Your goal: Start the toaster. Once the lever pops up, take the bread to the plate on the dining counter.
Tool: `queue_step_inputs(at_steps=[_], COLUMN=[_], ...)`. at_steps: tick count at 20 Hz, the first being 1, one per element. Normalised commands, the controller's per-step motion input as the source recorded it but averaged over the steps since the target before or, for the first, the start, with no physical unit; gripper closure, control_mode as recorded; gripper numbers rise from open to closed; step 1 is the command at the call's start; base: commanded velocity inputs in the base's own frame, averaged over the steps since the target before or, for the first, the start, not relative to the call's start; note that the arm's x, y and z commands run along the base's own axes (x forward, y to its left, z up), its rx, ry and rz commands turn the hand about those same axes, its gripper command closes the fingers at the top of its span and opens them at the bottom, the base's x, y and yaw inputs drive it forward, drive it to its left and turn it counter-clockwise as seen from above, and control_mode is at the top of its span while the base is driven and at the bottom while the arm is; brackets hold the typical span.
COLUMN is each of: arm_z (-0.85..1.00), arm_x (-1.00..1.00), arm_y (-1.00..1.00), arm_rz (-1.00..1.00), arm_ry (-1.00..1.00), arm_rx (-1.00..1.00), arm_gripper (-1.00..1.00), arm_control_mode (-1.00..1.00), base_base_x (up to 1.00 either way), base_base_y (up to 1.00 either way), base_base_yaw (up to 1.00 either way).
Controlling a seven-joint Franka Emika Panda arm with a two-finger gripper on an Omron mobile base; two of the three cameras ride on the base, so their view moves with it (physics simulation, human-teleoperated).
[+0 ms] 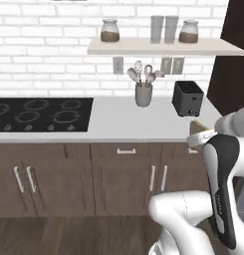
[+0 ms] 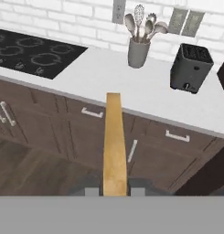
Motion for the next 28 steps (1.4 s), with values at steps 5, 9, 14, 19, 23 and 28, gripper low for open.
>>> queue_step_inputs(at_steps=[5, 9, 14, 19, 23, 28], arm_z=[0.0, 0.0, 0.0, 0.0, 0.0, 0.0], arm_x=[0.0, 0.0, 0.0, 0.0, 0.0, 0.0], arm_y=[0.0, 0.0, 0.0, 0.0, 0.0, 0.0], arm_rz=[0.0, 0.0, 0.0, 0.0, 0.0, 0.0], arm_ry=[0.0, 0.0, 0.0, 0.0, 0.0, 0.0], arm_rx=[0.0, 0.0, 0.0, 0.0, 0.0, 0.0], arm_gripper=[1.0, 1.0, 1.0, 1.0, 1.0, 1.0], arm_control_mode=[1.0, 1.0, 1.0, 1.0, 1.0, 1.0], base_base_x=[-0.29, -0.14, -0.03, -0.08, -0.54, -0.65], base_base_y=[0.76, 0.49, 0.35, 0.11, -0.06, -0.25], base_base_yaw=[0.87, 0.96, 0.93, 0.81, 0.92, 0.9])
